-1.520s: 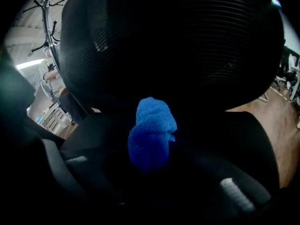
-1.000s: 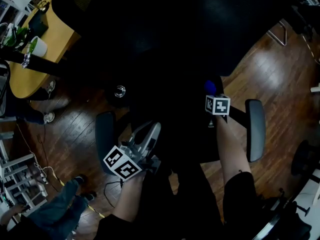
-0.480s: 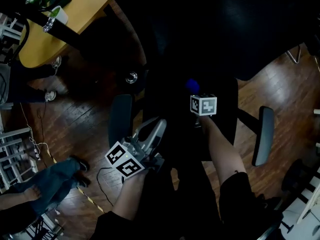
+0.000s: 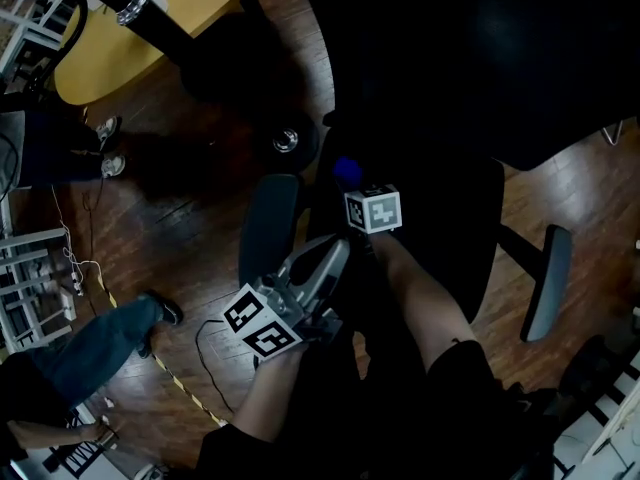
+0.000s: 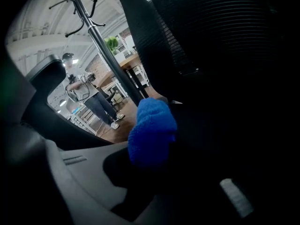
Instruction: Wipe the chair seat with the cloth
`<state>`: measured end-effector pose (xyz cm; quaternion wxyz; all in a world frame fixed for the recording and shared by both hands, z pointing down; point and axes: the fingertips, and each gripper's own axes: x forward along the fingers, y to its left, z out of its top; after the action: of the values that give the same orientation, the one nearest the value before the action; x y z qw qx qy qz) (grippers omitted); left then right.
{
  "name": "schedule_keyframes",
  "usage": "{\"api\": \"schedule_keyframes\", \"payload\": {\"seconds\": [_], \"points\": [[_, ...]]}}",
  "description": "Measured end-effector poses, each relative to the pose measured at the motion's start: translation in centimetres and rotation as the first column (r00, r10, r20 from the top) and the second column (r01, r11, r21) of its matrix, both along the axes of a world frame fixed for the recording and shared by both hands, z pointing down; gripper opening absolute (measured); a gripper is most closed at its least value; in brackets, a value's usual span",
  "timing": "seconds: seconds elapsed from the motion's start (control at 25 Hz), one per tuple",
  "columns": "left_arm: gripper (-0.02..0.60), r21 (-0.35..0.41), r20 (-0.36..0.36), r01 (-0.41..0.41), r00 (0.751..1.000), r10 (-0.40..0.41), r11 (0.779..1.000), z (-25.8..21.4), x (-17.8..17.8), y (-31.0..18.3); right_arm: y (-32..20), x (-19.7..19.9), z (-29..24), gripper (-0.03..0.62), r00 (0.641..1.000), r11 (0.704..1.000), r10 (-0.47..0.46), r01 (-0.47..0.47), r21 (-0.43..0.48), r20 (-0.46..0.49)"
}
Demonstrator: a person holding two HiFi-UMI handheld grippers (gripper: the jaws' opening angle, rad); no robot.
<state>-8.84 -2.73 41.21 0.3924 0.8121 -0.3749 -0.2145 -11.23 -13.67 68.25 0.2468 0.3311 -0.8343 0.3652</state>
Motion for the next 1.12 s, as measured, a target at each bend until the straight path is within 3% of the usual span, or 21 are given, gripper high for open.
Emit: {"api": "schedule_keyframes", "payload": {"seconds": [0.16,0.4,0.56,0.84,0.92,1.12], "points": [[-0.006,0.002,-0.002,-0.02,1.0,0.02,1.0,0.2,0.7,-0.1,-0.1,3.5,1.5,0.037,0.998,0.998,0.06,-0.06,-0.016,-0.029],[-0.006,0.009,-0.002,-0.074,0.997,0.074,0.997,0.1,2.9,-0.6,0.0,12.7,2.6,0.037,0.978,0.984,0.173,-0.176,-0.017,-0.113],[-0.006,0.01,-0.012,-0.121,0.993,0.122,0.993,0.1,5.0,-0.9,0.8,19.5,2.8,0.037,0.953,0.96,0.268,-0.276,-0.041,-0.144],[-0.006,0.018,-0.012,-0.171,0.985,0.171,0.985,-0.5,7.7,-1.4,1.9,31.6,1.7,0.037,0.882,0.911,0.402,-0.412,0.011,-0.247],[-0.006,0.022,-0.01,-0.183,0.983,0.184,0.983,-0.6,8.3,-1.4,2.0,33.1,1.2,0.037,0.872,0.897,0.431,-0.442,0.005,-0.232],[-0.006,0.02,-0.006,-0.195,0.981,0.195,0.981,-0.5,9.2,-1.1,2.1,34.3,1.3,0.037,0.867,0.897,0.431,-0.441,0.016,-0.249]]}}
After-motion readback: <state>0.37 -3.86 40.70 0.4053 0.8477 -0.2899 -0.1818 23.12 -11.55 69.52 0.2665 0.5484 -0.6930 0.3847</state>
